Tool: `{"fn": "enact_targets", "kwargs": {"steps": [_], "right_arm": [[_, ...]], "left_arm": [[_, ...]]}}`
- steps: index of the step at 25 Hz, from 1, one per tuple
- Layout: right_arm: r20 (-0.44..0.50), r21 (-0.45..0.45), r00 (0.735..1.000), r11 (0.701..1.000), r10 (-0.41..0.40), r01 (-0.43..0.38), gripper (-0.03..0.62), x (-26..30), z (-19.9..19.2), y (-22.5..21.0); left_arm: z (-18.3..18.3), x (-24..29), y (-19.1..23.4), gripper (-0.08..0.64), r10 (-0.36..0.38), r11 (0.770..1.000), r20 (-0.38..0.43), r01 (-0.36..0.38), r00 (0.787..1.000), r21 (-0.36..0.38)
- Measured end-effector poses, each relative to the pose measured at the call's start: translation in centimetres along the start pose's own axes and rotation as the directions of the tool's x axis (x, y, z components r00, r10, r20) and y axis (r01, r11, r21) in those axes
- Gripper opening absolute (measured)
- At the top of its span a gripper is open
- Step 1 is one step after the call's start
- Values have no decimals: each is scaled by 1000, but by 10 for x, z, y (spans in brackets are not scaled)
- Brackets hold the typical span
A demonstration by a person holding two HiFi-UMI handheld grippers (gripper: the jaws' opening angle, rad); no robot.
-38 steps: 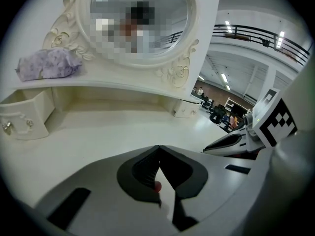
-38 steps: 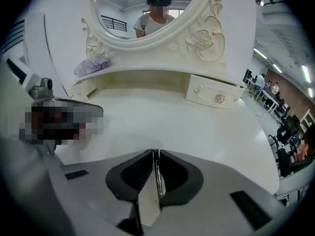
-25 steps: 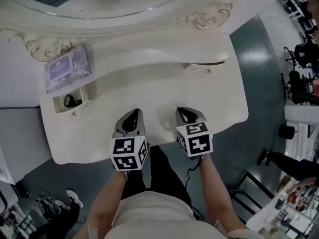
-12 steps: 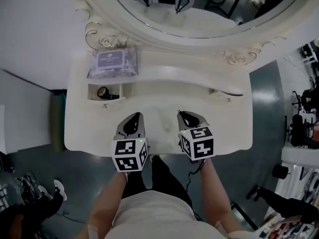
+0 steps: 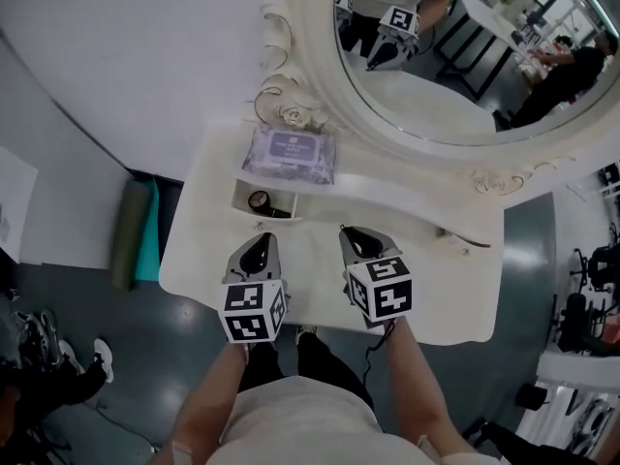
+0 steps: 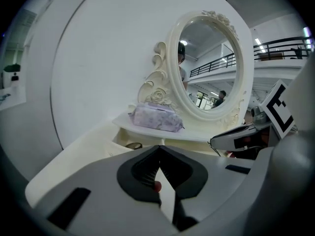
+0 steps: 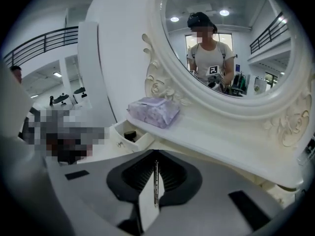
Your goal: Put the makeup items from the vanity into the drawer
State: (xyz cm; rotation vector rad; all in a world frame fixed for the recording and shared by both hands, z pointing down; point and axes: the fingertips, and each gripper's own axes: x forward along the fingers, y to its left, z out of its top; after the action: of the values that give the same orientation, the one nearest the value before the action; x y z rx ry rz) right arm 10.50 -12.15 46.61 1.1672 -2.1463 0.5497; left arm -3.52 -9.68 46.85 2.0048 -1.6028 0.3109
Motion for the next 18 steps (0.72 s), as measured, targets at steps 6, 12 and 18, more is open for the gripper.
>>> {"fn": "enact_targets", "kwargs": {"steps": [6, 12, 18], "right_arm": [[18, -84, 997, 994, 72, -71, 43, 27, 38, 36], [1, -171, 989, 974, 150, -148, 43, 55, 63, 67], [-32, -252, 977, 944, 212, -214, 43, 79, 77, 91]], "left_arm": [[12, -12, 39, 9, 61, 997, 27, -60, 998, -37], [9, -18, 69, 9, 120, 991, 12, -119, 993, -63], [11, -18, 88, 9, 171, 980, 15, -168, 985, -102]]}}
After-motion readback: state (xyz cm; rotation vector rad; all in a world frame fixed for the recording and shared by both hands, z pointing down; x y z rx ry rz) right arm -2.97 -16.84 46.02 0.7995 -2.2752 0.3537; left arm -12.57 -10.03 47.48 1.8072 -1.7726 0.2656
